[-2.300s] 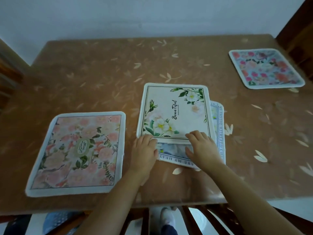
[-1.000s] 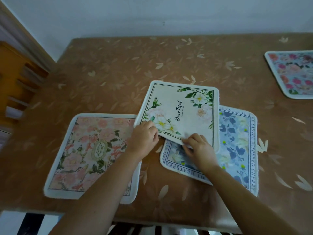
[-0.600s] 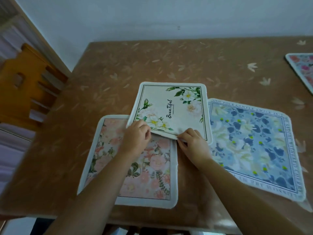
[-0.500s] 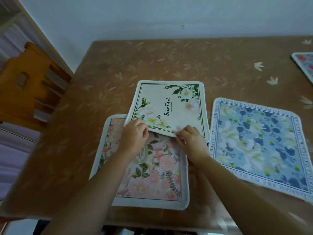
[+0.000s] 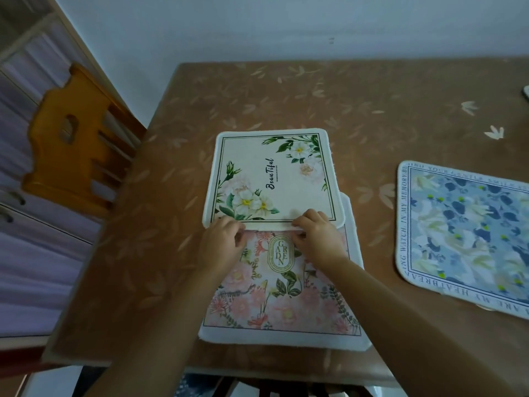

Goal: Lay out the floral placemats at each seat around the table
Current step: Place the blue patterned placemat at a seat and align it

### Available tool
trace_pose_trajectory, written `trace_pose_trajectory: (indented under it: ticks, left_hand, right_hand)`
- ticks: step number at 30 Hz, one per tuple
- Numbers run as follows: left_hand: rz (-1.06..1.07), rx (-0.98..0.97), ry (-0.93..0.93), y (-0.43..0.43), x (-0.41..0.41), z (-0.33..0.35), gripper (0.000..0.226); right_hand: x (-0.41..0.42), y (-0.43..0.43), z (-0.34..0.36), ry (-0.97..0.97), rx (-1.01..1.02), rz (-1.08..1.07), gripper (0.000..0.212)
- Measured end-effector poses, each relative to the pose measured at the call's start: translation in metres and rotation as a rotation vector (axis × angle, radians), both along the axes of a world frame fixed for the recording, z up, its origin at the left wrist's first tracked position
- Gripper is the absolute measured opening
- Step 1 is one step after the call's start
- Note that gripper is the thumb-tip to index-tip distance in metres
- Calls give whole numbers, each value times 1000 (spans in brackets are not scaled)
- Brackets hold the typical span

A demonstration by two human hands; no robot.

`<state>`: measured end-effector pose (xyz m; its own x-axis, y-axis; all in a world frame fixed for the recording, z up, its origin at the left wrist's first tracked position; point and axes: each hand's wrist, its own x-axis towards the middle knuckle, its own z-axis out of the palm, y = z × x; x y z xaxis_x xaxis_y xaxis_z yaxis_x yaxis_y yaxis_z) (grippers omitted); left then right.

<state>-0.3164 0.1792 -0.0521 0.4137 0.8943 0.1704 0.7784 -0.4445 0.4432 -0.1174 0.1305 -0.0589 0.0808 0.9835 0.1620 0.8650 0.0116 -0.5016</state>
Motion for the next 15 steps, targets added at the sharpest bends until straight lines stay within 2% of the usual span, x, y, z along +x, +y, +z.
trace_pose_trajectory:
  ticks: [3, 7, 15]
  left_hand:
    - [26, -23, -93, -17, 24, 3, 17]
    - [-62, -22, -154, -43, 72, 7, 18]
    - [-201, -19, -106, -108, 162, 13, 21]
  right_hand:
    - [14, -14, 7, -15, -3, -11, 19]
    - [45, -42, 16, -45, -2, -17, 21]
    - [146, -123, 19, -29, -133, -173, 20]
